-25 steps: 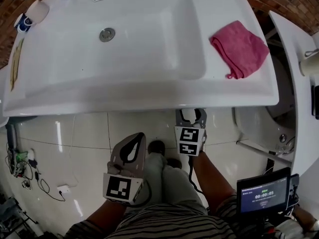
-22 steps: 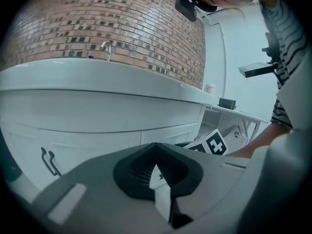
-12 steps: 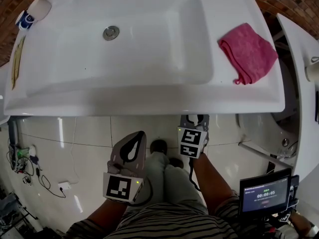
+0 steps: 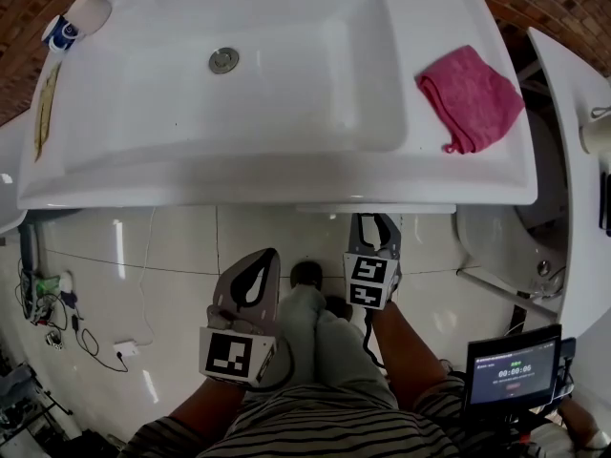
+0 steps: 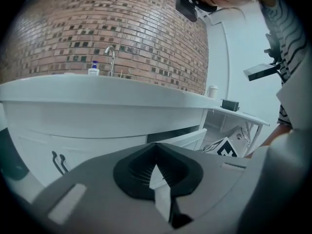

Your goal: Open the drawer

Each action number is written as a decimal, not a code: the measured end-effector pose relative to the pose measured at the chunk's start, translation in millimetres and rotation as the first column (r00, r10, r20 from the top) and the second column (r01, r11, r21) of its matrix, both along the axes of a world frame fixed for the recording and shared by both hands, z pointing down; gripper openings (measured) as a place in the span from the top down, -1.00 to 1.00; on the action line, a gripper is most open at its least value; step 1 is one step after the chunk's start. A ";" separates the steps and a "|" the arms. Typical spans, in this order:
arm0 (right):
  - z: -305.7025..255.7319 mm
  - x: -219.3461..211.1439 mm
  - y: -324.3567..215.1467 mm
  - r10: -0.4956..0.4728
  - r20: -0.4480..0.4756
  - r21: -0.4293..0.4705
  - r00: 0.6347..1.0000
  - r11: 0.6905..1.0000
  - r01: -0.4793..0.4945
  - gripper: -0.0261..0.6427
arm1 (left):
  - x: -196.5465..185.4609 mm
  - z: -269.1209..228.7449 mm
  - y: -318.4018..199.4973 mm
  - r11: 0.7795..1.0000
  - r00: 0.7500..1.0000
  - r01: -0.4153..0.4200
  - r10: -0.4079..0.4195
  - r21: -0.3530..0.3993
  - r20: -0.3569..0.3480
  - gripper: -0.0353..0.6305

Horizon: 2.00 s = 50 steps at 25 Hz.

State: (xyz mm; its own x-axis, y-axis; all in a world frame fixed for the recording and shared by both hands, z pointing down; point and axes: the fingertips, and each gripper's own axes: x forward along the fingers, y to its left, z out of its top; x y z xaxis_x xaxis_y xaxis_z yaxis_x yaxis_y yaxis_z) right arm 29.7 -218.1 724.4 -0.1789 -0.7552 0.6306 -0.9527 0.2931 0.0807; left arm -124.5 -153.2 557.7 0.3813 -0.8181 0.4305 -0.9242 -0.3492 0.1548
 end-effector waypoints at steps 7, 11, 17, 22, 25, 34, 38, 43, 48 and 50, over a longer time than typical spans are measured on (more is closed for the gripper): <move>2.9 6.4 47.3 -0.029 -0.011 -0.071 1.000 0.997 0.028 0.53 | 9.7 -18.2 17.3 1.000 1.000 -0.005 0.005 -0.006 -0.007 0.85; 4.6 8.5 77.3 -0.041 -0.014 -0.111 0.999 0.993 0.039 0.54 | 14.9 -23.2 31.2 1.000 1.000 -0.008 0.008 -0.016 -0.018 0.85; 6.3 11.4 122.3 -0.061 -0.008 -0.157 0.998 0.986 0.059 0.54 | 21.8 -28.3 50.2 1.000 1.000 -0.012 0.012 -0.020 -0.021 0.85; 6.2 12.6 151.3 -0.062 0.004 -0.189 0.998 0.980 0.062 0.55 | 25.6 -35.7 62.7 1.000 1.000 -0.012 0.012 -0.013 -0.018 0.85; 9.4 15.0 162.2 -0.071 0.014 -0.195 0.997 0.978 0.073 0.55 | 30.7 -35.6 69.0 1.000 1.000 -0.010 0.009 -0.012 -0.019 0.85; 9.1 14.2 168.4 -0.090 0.047 -0.214 0.995 0.972 0.098 0.55 | 36.8 -44.7 79.5 1.000 1.000 -0.001 0.001 0.002 -0.017 0.85; 10.6 13.9 169.2 -0.104 0.049 -0.228 0.993 0.967 0.112 0.53 | 36.0 -51.8 78.0 1.000 1.000 0.004 -0.004 0.011 -0.025 0.85; -1.5 17.5 173.3 -0.161 0.061 -0.255 0.985 0.952 0.172 0.53 | 37.8 -59.5 75.2 1.000 1.000 0.010 -0.010 0.003 -0.027 0.85; -48.7 29.2 194.6 -0.205 0.074 -0.268 0.976 0.939 0.218 0.55 | 36.4 -89.0 73.2 1.000 1.000 0.004 -0.004 -0.001 -0.026 0.85; -90.2 29.9 199.3 -0.232 0.061 -0.228 0.971 0.944 0.239 0.67 | 35.6 -108.3 74.5 1.000 1.000 -0.011 0.011 0.005 -0.027 0.85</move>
State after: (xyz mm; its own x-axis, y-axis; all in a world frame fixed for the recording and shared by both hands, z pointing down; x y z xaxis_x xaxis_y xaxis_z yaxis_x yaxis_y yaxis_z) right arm 59.6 -18.7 634.2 -0.3573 -0.5227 0.7740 -0.8551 0.5164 -0.0461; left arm -89.0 -78.7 449.4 0.4018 -0.8158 0.4159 -0.9157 -0.3605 0.1775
